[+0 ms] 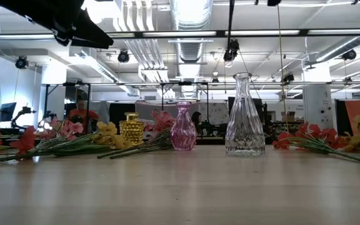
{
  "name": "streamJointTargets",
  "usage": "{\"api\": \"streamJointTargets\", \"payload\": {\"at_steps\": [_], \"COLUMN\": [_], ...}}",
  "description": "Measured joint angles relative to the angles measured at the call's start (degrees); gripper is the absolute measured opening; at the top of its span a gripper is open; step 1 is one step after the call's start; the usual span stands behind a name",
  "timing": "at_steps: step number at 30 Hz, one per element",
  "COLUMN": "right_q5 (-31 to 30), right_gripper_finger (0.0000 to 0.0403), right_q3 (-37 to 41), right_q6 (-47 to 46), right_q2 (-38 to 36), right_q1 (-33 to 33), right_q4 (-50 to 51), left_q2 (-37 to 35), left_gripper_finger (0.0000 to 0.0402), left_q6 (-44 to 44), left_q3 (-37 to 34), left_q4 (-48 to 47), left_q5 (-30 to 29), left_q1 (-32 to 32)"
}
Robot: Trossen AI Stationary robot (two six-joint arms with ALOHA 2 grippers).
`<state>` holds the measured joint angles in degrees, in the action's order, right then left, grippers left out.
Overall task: Sort flowers into vase by color
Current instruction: Put the bottom right red flowers into the transparent vase
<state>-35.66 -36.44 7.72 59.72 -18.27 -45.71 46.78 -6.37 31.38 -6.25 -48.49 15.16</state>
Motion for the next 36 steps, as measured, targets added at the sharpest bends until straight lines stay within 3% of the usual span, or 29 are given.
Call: {"api": "streamJointTargets", "payload": {"at_steps": [7,12,36], "right_q5": [-3.02,-6.8,-7.84], "right_gripper_finger": [0.002,0.002,0.002], "right_q3": [0.85,0.85,0.89], "right_q6": [0.45,-0.67,-2.66], "right_q2": [-3.92,-5.46,-1.05], "right_q1": [0.93,0.97,1.06], "right_q4": [0.68,7.47,10.75], "left_q2": [0.0,0.0,0.0], "left_gripper_finger": [0.0217,0.0217,0.0217], "left_q6": [0.0,-0.17,-0.17], "left_q3": [0.0,0.0,0.0], "left_q4": [0.05,0.09,0.2], "left_q5": [0.0,0.02,0.02], "left_q1": [0.0,0.02,0.02]}}
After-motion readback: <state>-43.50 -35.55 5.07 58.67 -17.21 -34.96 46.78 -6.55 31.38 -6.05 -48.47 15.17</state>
